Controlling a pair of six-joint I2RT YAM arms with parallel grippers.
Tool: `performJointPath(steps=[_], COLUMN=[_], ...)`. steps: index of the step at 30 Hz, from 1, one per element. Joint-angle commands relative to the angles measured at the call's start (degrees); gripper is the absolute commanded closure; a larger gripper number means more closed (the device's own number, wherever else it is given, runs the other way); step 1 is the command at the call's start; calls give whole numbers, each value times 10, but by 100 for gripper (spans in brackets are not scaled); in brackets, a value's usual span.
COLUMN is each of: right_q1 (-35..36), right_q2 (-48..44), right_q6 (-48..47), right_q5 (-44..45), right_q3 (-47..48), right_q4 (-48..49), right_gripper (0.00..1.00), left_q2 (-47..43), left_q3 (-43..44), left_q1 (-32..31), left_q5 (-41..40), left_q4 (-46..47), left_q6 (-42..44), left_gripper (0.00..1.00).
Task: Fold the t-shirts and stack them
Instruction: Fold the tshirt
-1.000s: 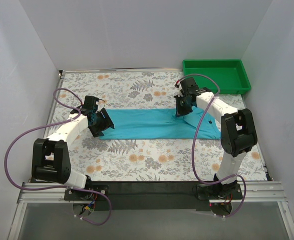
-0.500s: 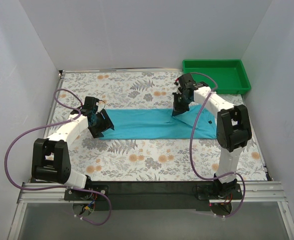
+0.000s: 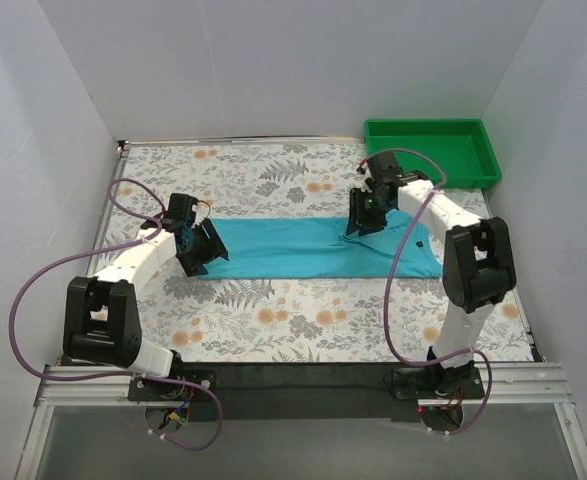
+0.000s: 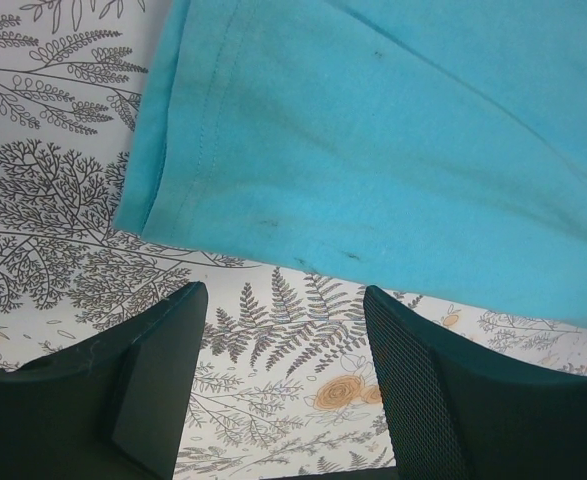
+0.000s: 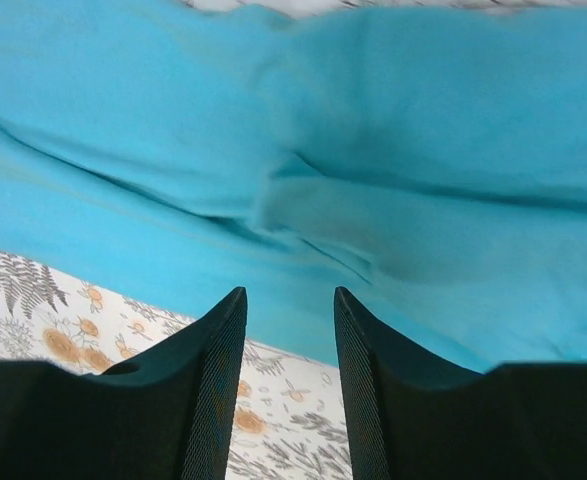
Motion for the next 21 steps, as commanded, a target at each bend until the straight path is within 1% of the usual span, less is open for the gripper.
performJointPath(steps=[1, 2, 3, 5, 6, 8, 9, 10, 11, 13, 14, 15, 17, 19, 21], right_q1=[-51, -77, -87, -116, -124, -153, -162, -170, -187, -198, -226, -237, -268, -287, -306], right_q2=[-84, -93, -108, -118, -129, -140, -152, -157, -162, -173, -176, -183, -188, -196, -204], right_q6=[-1, 7, 10, 15, 17, 28, 39, 44, 46, 54, 58, 59, 65, 68, 69], right_q5=[-4, -14, -24, -51, -61, -84, -90, -92, -91, -87, -85, -80, -73, -61, -59], right_q3=[-63, -82, -113, -145, -180, -215, -236, -271, -290, -335, -348, -362, -397, -411, -420], right_q4=[54, 76, 85, 106, 129, 157, 188, 199, 211, 240, 249, 257, 285, 295, 304], right_gripper=[59, 60, 61, 62, 63, 65, 66, 66, 66, 66, 66, 66, 66, 66, 66], left_q2=[-20, -15, -14, -10, -8, -1, 3, 13, 16, 29, 35, 41, 55, 57, 52], left_q3=[0, 3, 3, 5, 3, 0, -6, -8, -12, -28, -34, -37, -54, -70, -103], left_q1=[-3, -3, -4, -5, -5, -5, -5, -5, -5, -5, -5, -5, 0, 7, 25], left_q5=[17, 18, 18, 18, 19, 18, 17, 14, 4, -8, -20, -27, -36, -33, -27], left_q4=[10, 11, 14, 18, 26, 35, 44, 50, 61, 73, 76, 78, 81, 87, 98], left_q6=[6, 7, 7, 7, 6, 3, -2, -6, -9, -23, -28, -32, -44, -58, -70], left_gripper=[40, 40, 40, 40, 40, 40, 40, 40, 40, 41, 43, 46, 48, 52, 54])
